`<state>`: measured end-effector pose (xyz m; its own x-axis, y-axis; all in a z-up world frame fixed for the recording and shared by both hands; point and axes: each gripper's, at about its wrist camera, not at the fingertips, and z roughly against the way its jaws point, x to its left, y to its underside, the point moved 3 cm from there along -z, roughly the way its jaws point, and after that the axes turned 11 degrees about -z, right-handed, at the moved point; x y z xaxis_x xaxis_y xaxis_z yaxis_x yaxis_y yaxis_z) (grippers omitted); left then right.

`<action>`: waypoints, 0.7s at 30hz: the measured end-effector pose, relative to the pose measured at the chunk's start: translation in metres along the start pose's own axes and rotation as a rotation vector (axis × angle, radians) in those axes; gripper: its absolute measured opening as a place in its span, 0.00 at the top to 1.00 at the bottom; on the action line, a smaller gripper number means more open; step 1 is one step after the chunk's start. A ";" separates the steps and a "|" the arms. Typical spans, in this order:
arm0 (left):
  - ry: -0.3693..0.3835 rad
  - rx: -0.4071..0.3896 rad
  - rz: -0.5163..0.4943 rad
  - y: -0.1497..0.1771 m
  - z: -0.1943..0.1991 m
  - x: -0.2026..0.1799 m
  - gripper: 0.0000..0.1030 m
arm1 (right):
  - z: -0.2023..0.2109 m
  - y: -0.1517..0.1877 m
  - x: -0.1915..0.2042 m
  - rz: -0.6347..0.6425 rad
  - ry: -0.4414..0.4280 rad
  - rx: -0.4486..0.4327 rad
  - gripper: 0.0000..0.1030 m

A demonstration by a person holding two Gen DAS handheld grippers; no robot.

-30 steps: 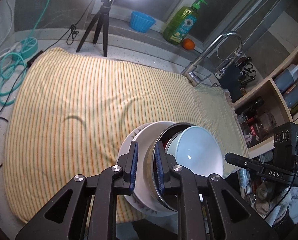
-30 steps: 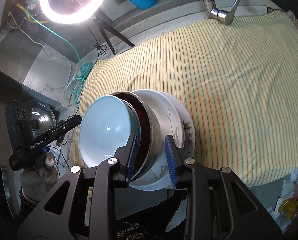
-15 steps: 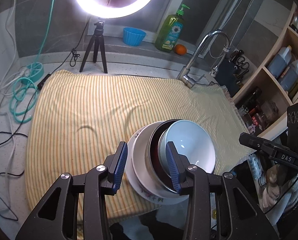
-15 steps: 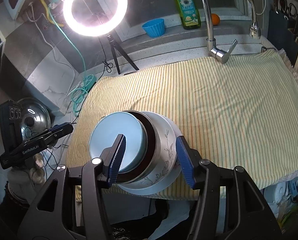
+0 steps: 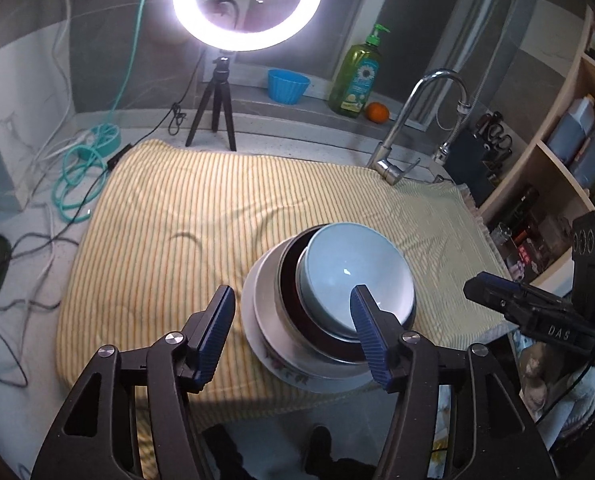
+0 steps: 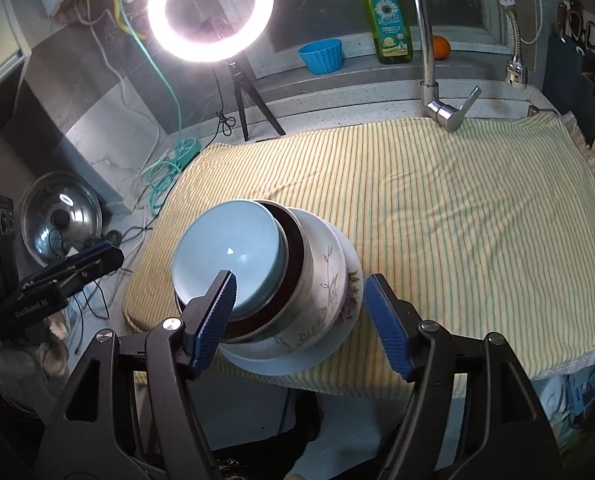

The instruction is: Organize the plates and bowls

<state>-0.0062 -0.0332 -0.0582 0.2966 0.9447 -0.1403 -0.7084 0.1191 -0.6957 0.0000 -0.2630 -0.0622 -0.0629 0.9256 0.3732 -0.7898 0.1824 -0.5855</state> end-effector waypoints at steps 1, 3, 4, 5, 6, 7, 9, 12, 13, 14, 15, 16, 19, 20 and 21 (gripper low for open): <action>-0.008 0.005 0.000 0.003 0.000 -0.005 0.42 | 0.002 0.002 -0.001 0.015 0.004 -0.005 0.32; -0.034 0.008 -0.010 0.007 0.000 -0.013 0.42 | 0.006 0.004 -0.004 0.036 0.008 -0.012 0.31; -0.041 0.011 -0.010 0.010 0.000 -0.016 0.42 | 0.007 0.005 -0.005 0.041 0.006 -0.013 0.26; -0.042 0.013 -0.006 0.011 0.001 -0.019 0.42 | 0.009 0.007 -0.007 0.045 -0.001 -0.015 0.20; -0.045 0.014 0.000 0.013 0.001 -0.022 0.42 | 0.011 0.008 -0.008 0.049 -0.006 -0.017 0.19; -0.051 0.014 0.002 0.015 0.000 -0.024 0.42 | 0.012 0.010 -0.010 0.054 -0.008 -0.017 0.19; -0.065 0.016 0.003 0.017 -0.001 -0.029 0.42 | 0.015 0.011 -0.012 0.064 -0.010 -0.014 0.19; -0.082 0.025 0.009 0.023 -0.002 -0.036 0.42 | 0.021 0.014 -0.015 0.084 -0.008 -0.022 0.19; -0.090 0.024 0.010 0.024 -0.002 -0.038 0.42 | 0.022 0.015 -0.016 0.090 -0.006 -0.026 0.19; -0.098 0.024 0.011 0.025 -0.002 -0.039 0.42 | 0.024 0.015 -0.016 0.095 -0.008 -0.028 0.16; -0.105 0.025 0.012 0.026 -0.002 -0.041 0.42 | 0.025 0.016 -0.017 0.099 -0.013 -0.030 0.13; -0.107 0.028 0.014 0.027 -0.002 -0.042 0.37 | 0.026 0.016 -0.018 0.099 -0.016 -0.034 0.11; -0.135 0.020 0.022 0.029 0.000 -0.045 0.29 | 0.028 0.015 -0.020 0.107 -0.026 -0.039 0.11; -0.140 0.018 0.024 0.029 0.001 -0.045 0.29 | 0.027 0.014 -0.021 0.110 -0.028 -0.040 0.11; -0.146 0.017 0.031 0.030 0.001 -0.044 0.29 | 0.027 0.014 -0.021 0.113 -0.029 -0.040 0.11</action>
<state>-0.0414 -0.0707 -0.0718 0.1795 0.9821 -0.0568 -0.7269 0.0935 -0.6804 -0.0258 -0.2888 -0.0587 -0.1678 0.9311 0.3238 -0.7520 0.0915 -0.6528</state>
